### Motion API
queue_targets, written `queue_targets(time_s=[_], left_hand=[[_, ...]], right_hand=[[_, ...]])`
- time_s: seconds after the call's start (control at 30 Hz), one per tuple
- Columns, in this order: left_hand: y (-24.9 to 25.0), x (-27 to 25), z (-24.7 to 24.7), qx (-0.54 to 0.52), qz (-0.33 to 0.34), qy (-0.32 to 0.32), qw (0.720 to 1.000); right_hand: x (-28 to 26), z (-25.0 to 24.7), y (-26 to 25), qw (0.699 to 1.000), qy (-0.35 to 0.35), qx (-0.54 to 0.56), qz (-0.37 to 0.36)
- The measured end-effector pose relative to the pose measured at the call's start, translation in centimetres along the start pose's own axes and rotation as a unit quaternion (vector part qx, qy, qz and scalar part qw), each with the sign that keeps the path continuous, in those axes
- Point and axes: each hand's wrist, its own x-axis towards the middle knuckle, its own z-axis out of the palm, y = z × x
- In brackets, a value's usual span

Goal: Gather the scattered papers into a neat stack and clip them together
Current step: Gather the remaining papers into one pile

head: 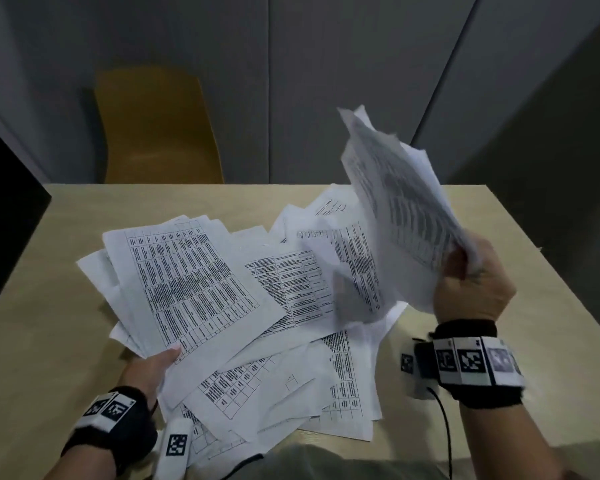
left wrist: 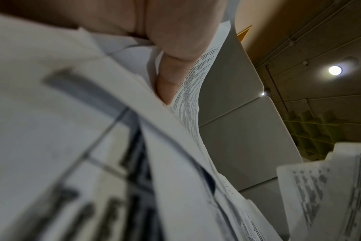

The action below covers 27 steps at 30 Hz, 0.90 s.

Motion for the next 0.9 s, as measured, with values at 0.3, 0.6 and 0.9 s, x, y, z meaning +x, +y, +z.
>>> queue_targets(time_s=[0.3,0.6,0.9], left_hand=[[-1.2,2.5,0.3,-0.07,0.03,0.011,0.997],[-1.8,4.1,-0.2,-0.099,0.069,0.016,0.993],[-2.0,3.3,-0.1,-0.079,0.126,-0.026,0.989]], right_hand=[[-3.4,6.0,-2.8,0.957,-0.085,0.1,0.26],[-11.5,9.4,-1.7,0.816,-0.393,0.039,0.423],[-13.5,11.0,-1.6,0.73,-0.597,-0.017,0.333]])
